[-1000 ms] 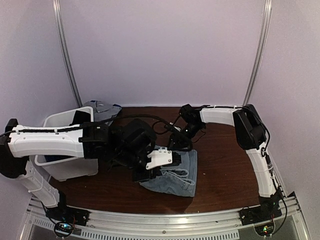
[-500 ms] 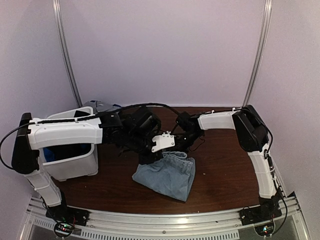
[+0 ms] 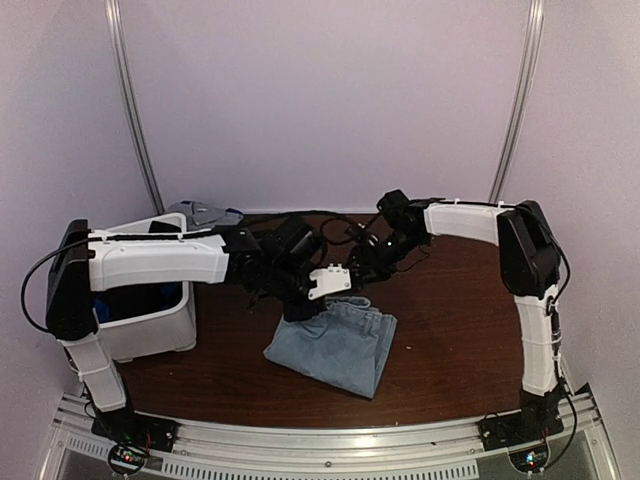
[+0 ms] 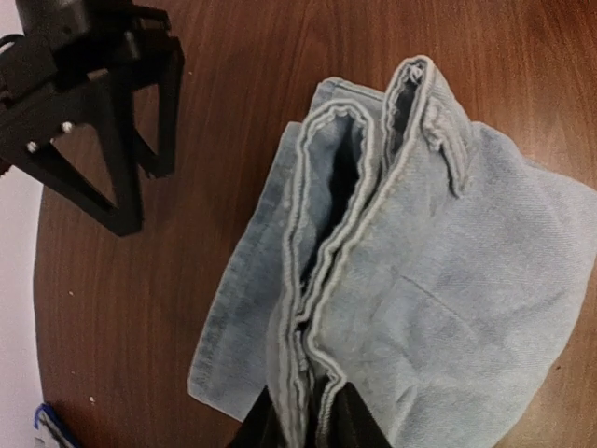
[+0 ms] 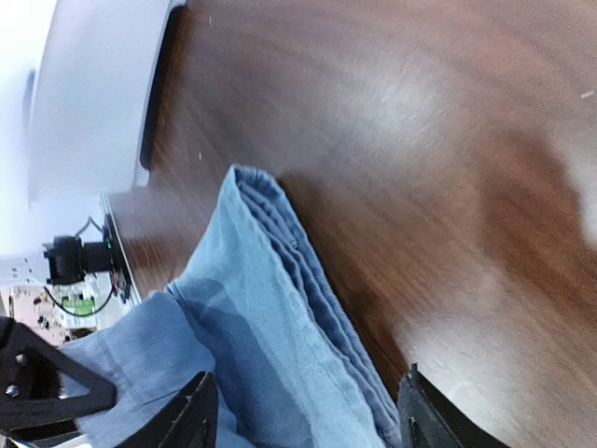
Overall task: Fold and stack the mixed laundry pile
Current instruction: Fold the rectangle-folded skirt at the center of the board, then adjust the square-folded skirt at the center of the board.
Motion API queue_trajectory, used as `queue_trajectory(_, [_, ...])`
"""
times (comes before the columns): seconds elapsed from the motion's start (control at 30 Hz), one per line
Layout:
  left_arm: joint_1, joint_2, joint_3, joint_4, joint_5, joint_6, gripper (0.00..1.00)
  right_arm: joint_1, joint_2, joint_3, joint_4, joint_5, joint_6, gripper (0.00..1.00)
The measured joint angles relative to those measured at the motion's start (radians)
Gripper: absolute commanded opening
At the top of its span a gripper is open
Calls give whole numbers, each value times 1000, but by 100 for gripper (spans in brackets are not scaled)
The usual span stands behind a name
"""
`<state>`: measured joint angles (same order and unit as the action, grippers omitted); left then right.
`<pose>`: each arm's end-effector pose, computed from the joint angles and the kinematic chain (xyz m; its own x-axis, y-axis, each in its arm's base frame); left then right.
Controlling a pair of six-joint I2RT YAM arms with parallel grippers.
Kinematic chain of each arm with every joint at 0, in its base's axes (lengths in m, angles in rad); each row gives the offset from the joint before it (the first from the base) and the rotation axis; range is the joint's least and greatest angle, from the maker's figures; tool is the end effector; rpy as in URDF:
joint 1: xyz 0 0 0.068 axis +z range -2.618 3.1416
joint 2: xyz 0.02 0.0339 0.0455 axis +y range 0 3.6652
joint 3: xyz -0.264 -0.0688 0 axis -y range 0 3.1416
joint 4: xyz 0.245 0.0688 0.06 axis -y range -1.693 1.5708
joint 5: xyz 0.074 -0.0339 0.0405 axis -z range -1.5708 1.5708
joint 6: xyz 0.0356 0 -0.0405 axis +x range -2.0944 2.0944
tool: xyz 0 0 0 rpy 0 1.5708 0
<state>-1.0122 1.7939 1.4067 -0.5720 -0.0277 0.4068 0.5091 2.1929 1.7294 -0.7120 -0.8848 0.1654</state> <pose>0.2080 -0.3309 0.2443 -0.0664 0.8526 -0.5183 0.9424 0.2242 0.2480 0.3856 0.2468 0.1831 -0.8885 -0.3765 -0.2622 -0.4285 0.4764 0.7678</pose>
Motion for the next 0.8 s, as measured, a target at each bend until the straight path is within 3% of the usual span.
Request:
queue_trajectory(0.07, [9,14,11,11,-15,-1,38,-33,-45,2,11,15,25,68])
queue_trajectory(0.17, [33,43,48,33,-55,-27,41,-81,-125,-9,36,43,67,70])
queue_trajectory(0.33, [132,60,94,49,-84,-157,49,-102,-299,-151,82,73,121,67])
queue_trajectory(0.53, [200,-76,-55,77,63,-305,69,-95,-491,-389,126,56,163,62])
queue_trajectory(0.8, [177,-2,-68,147,228,-534,67,-55,-547,-555,216,37,252,52])
